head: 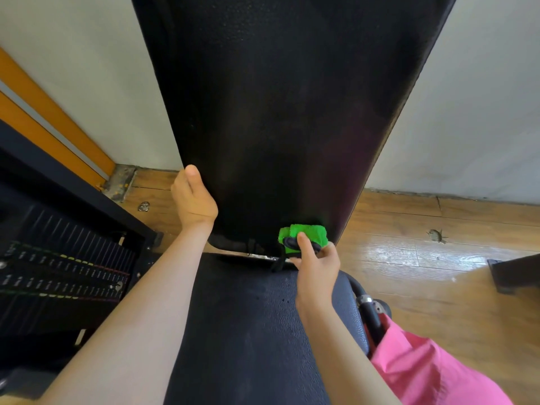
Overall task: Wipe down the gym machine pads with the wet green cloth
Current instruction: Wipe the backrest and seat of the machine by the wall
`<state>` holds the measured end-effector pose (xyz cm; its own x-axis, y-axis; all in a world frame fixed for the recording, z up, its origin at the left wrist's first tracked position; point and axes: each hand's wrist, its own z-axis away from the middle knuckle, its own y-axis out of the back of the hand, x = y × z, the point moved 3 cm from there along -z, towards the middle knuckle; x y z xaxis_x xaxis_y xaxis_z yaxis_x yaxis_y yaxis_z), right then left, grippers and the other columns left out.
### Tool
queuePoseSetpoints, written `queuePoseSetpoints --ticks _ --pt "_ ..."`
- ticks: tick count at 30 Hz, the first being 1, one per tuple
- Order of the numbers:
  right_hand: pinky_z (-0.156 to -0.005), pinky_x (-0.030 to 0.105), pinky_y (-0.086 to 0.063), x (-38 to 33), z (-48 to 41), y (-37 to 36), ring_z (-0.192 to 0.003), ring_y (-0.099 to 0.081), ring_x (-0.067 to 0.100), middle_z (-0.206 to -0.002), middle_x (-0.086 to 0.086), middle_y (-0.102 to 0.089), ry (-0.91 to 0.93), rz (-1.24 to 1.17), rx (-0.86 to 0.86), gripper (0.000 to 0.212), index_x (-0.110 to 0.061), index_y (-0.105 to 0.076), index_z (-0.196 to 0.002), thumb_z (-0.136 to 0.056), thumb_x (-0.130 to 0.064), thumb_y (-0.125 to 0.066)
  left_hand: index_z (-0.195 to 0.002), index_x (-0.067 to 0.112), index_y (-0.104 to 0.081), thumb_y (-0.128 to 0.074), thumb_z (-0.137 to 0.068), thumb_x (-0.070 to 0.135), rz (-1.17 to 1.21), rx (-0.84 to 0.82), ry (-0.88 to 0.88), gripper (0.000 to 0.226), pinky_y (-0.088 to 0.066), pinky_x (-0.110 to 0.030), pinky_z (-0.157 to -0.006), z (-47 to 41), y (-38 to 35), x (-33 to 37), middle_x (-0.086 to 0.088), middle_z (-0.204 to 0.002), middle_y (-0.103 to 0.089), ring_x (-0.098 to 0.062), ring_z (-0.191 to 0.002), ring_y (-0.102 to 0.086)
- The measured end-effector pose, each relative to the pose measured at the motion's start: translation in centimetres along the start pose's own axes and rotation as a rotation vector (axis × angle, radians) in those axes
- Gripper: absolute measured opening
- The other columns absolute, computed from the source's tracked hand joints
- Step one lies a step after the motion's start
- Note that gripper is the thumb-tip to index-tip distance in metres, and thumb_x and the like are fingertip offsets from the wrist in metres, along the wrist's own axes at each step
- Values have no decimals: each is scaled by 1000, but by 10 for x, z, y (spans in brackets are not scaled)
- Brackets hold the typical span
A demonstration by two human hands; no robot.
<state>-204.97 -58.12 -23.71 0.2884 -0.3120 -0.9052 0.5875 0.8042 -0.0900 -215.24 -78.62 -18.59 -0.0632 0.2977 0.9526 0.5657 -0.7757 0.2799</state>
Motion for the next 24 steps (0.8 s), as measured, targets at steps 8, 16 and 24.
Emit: queuePoseSetpoints --ticks 8,16,24 --pt "-63 26 -52 30 0 3 -78 -65 13 -91 9 -66 -199 71 75 11 -13 -59 -85 -87 -10 -69 -66 26 -32 -15 -87 55 -13 -3 6 41 -36 -31 -67 1 0 -2 4 -66 -36 -11 -63 -37" --pt "-68 30 -54 -9 11 -9 -71 -58 12 -80 7 -53 -50 74 -30 24 -8 -52 -81 -86 -19 -72 -78 30 -46 -20 -103 41 30 -105 22 37 -40 -21 -75 11 8 8 8 -79 -49 -1 -76 -49" --pt "-72 28 -53 -15 17 -15 -78 -62 10 -85 1 -62 -87 50 -79 11 -13 -59 -90 -89 -16 -70 -139 16 -42 -46 -97 41 -489 -270 -13 49 -42 -34 -103 58 83 -42 -1 -141 -47 -16 -128 -46"
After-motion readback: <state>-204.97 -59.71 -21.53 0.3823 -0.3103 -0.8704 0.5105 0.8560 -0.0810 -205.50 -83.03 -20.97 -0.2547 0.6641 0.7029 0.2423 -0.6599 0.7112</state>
